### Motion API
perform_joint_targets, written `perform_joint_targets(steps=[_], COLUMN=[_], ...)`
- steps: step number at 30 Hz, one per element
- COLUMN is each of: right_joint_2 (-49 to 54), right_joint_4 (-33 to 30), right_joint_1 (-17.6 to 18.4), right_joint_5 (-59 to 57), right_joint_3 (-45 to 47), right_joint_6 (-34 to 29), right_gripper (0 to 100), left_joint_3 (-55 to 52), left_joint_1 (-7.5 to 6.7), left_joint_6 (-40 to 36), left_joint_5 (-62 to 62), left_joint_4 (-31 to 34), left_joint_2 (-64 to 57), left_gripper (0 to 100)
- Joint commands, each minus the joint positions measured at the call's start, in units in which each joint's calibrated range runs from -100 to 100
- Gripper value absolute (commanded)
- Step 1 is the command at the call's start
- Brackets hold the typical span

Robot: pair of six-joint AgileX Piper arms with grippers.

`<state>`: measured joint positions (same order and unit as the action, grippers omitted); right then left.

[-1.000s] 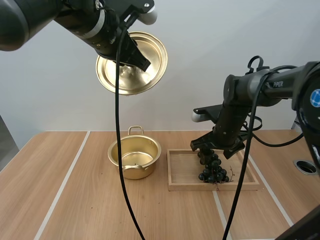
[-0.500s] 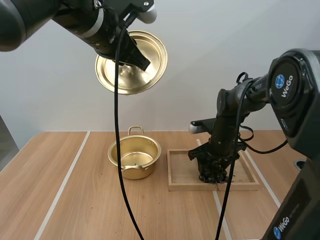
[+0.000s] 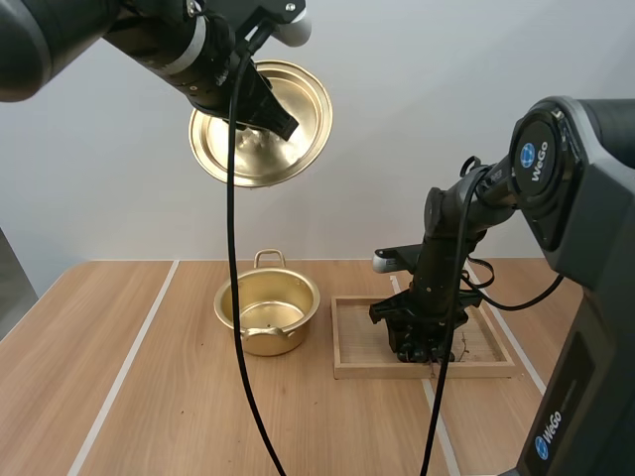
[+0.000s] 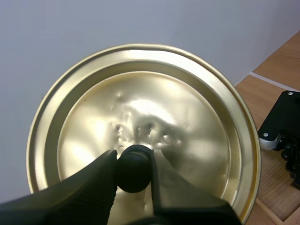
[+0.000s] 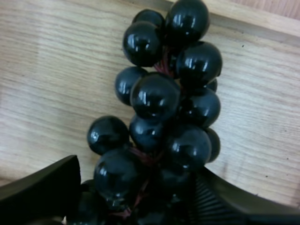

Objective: Open the pot, put the grape inside, and close it

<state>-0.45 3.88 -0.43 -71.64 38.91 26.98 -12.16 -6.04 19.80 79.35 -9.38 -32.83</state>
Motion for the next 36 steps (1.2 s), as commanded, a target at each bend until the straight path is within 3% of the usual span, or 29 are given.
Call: perform_joint_targets(steps=[1,5,16,36], right_joint_2=[-1.2,-1.2,-0.1,13.4], right_joint_4=[-0.5,-0.1,0.1,0.1], right_joint_1=[0.0,0.0,0.0,0.0], right_joint_5=[-0.9,-0.9,-0.9,-5.1], right_joint_3=[0.9,0.9,0.7,-1.7], right_joint_6=[-0.2,-0.2,-0.2,1.0], right_gripper=[78,0,0,0], left_joint_3=[0.6,0.6,0.6,0.6], left_joint_1=[-0.22,-0.22,-0.22,-0.22], left_joint_6=[-0.4,-0.4,-0.4,-0.4], left_joint_5=[-0.6,-0.6,-0.6,-0.6], left_joint_4=[-1.0,-1.0,-1.0,-1.0], left_joint_2=[-0.8,-0.8,-0.8,-0.8], left_gripper=[0,0,0,0])
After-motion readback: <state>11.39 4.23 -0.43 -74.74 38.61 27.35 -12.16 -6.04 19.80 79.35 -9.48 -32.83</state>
